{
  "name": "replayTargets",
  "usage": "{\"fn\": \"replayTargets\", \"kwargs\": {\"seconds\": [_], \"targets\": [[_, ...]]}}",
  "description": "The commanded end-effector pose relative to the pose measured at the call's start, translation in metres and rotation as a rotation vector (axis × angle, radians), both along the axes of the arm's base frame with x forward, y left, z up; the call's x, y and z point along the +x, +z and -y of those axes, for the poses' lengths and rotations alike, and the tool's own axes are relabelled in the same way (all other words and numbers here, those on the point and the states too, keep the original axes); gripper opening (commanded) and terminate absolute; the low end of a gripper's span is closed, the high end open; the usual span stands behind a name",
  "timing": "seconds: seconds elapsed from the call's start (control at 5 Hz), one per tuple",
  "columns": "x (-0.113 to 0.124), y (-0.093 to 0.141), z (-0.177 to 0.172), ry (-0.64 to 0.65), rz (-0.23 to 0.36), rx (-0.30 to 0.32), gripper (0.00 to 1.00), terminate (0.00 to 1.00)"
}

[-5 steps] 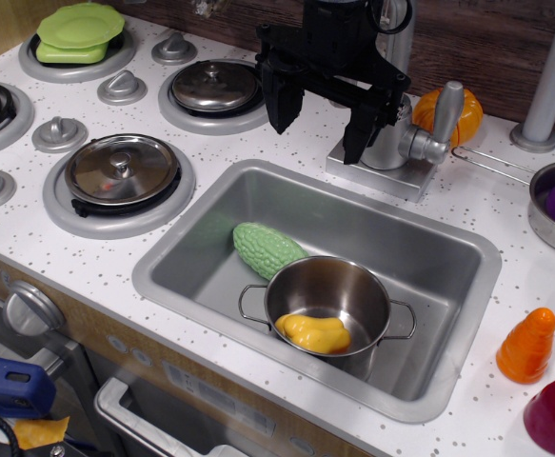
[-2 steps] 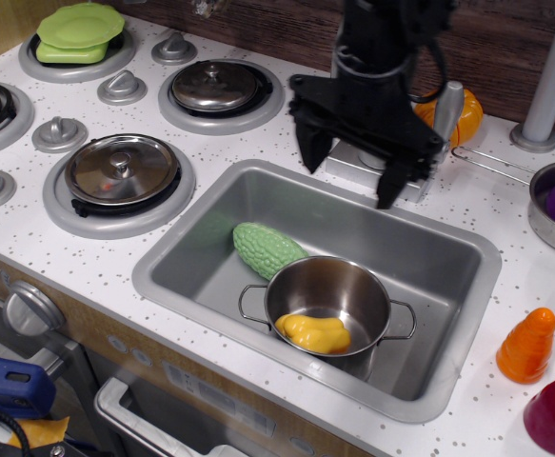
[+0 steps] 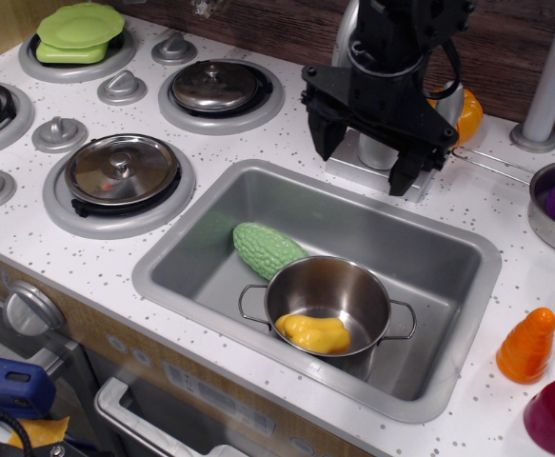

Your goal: Turn faucet front to left

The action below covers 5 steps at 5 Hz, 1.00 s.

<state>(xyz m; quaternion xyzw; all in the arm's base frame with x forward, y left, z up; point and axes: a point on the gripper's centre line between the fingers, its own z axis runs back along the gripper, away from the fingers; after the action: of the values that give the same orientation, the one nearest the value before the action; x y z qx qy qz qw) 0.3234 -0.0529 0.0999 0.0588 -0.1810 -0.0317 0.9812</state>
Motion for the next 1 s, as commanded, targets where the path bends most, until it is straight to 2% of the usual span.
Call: {"fn": "replayTargets", "kwargs": {"seconds": [0.0,0.2,0.4,0.8], "targets": [[0.019,0.019,0.005,-0.045,0.058,0.001,1.0,0.0],[0.024,0.024,0.005,-0.054,0.043,0.014,1.0,0.0],[0.026,0.026,-0.002,-0.072,0.03,0.001,1.0,0.0],[0.035,0.027,-0.028,-0.144,0.008,0.004,1.0,0.0]]}}
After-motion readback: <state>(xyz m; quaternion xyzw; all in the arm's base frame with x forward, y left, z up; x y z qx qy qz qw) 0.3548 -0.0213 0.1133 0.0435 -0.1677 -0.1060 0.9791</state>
